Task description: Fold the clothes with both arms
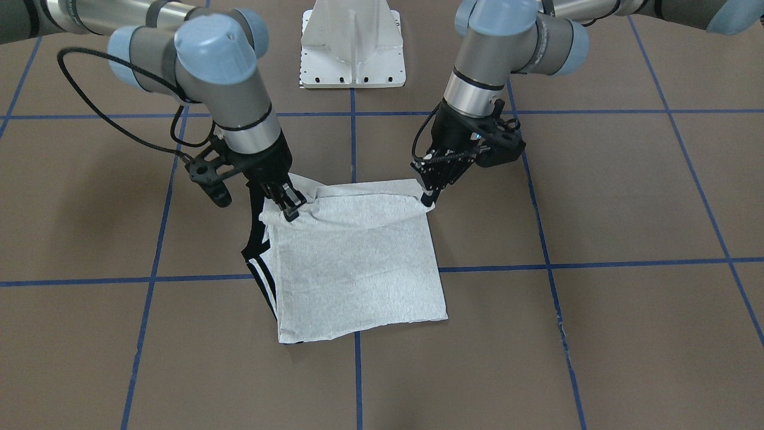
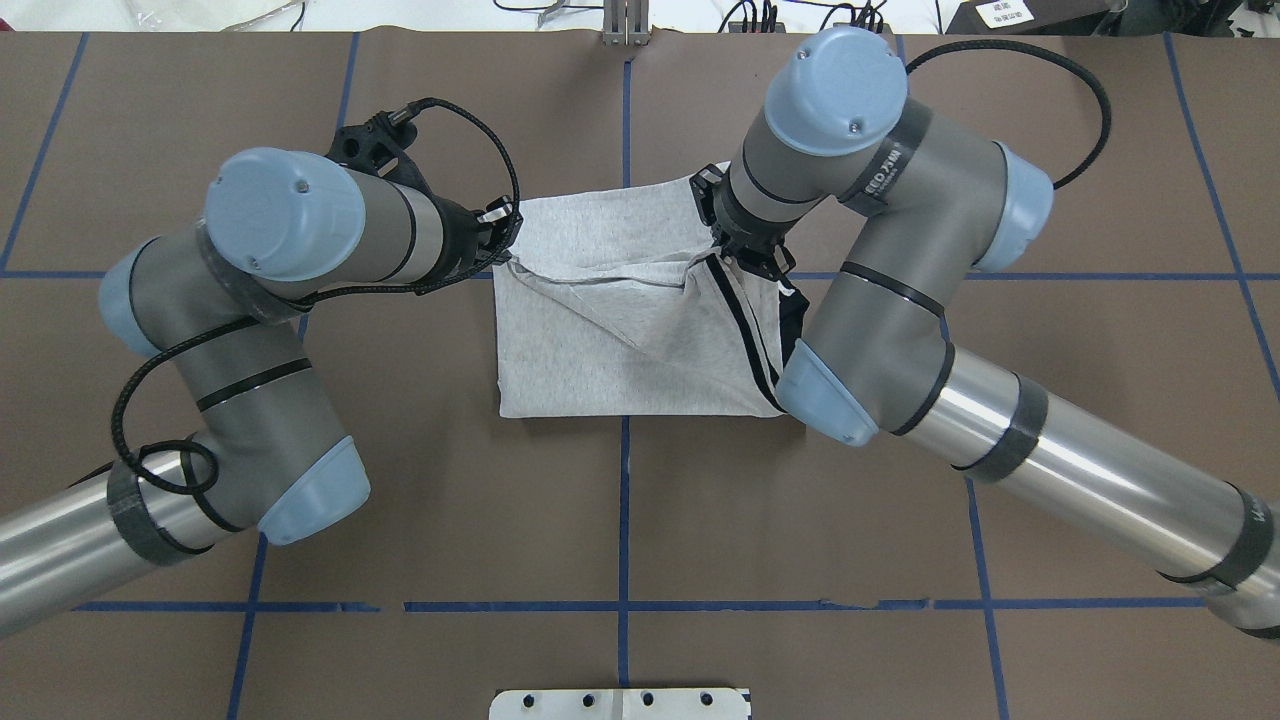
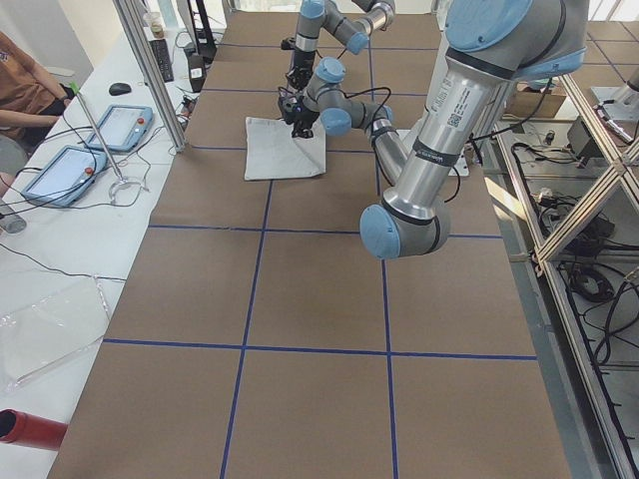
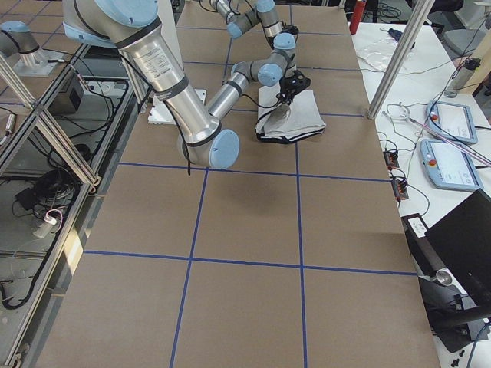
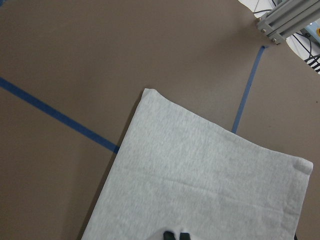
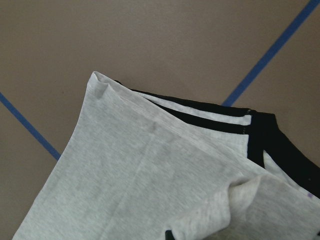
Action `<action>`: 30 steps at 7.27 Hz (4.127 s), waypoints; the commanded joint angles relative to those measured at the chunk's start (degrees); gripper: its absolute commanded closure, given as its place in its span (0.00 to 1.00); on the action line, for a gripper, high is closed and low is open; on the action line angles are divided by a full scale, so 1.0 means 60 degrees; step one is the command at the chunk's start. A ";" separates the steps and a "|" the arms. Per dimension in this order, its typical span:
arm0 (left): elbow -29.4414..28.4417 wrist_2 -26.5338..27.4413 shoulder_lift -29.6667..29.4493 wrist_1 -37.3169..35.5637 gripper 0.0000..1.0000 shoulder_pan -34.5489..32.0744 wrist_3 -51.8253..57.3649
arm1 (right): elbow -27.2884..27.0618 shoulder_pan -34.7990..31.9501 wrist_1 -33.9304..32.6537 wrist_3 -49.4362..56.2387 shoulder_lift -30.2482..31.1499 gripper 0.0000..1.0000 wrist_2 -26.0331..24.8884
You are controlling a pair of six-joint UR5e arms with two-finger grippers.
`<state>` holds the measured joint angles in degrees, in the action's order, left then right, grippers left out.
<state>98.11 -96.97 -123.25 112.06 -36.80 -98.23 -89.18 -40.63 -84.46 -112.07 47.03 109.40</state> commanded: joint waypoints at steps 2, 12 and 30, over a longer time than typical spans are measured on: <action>-0.2122 0.0078 -0.0418 0.1841 1.00 -0.0325 0.0667 | 0.2554 -0.0346 0.1607 0.1682 -0.0746 1.00 0.0004; -0.3786 -0.1831 -0.0772 0.3852 0.47 -0.2418 0.3553 | 0.3943 -0.1408 0.3485 0.4814 -0.0971 0.02 0.1455; -0.2205 -0.3349 0.1114 0.3751 0.46 -0.3197 0.5534 | 0.1857 -0.2862 0.1661 0.6888 0.0778 1.00 0.2488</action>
<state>82.57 -116.77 -119.61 134.83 -55.91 -71.48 -66.09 -55.53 -67.53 -78.34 44.00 120.47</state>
